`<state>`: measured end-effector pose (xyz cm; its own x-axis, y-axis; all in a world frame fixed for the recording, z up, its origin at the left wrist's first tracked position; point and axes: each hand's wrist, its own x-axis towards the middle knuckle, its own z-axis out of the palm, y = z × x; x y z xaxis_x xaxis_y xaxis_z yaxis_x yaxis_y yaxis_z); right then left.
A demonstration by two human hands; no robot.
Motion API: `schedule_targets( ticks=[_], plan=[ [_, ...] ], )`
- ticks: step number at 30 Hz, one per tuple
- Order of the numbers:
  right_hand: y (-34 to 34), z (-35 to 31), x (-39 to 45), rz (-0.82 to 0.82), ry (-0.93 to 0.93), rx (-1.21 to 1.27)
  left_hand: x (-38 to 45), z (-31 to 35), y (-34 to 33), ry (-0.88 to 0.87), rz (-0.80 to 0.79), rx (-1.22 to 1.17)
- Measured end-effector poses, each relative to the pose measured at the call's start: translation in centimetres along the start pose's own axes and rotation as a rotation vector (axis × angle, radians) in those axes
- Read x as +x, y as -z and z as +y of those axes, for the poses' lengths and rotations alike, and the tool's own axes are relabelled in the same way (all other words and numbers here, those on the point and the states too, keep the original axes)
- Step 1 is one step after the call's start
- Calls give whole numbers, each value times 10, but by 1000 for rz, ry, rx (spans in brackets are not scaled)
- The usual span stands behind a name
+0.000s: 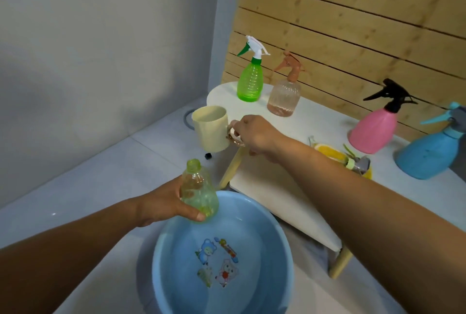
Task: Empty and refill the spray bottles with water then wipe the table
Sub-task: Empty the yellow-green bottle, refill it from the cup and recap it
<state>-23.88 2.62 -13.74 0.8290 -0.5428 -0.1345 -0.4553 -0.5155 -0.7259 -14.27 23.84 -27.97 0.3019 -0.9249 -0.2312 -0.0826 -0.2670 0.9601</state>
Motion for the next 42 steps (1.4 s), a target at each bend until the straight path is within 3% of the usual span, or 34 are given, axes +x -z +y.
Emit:
schedule_targets(
  ticks=[8, 15, 24, 35, 38, 42],
  plan=[
    [-40, 74, -26, -66, -95, -44, -17, -35, -10, 88, 28, 46],
    [-76, 165, -15, -231, -303, -117, -3, -54, -26, 106, 44, 34],
    [-135, 237, -16, -238, -200, -525, 13, -84, -35, 183, 86, 13],
    [-180, 249, -14, -361, -112, -871, 7, -90, -25, 218, 69, 18],
    [-191, 251, -18, -390, -107, -830, 3, -88, -23, 219, 73, 26],
    [-190, 246, -17, -293, -246, -513, -2, -85, -18, 244, 112, 53]
  ],
)
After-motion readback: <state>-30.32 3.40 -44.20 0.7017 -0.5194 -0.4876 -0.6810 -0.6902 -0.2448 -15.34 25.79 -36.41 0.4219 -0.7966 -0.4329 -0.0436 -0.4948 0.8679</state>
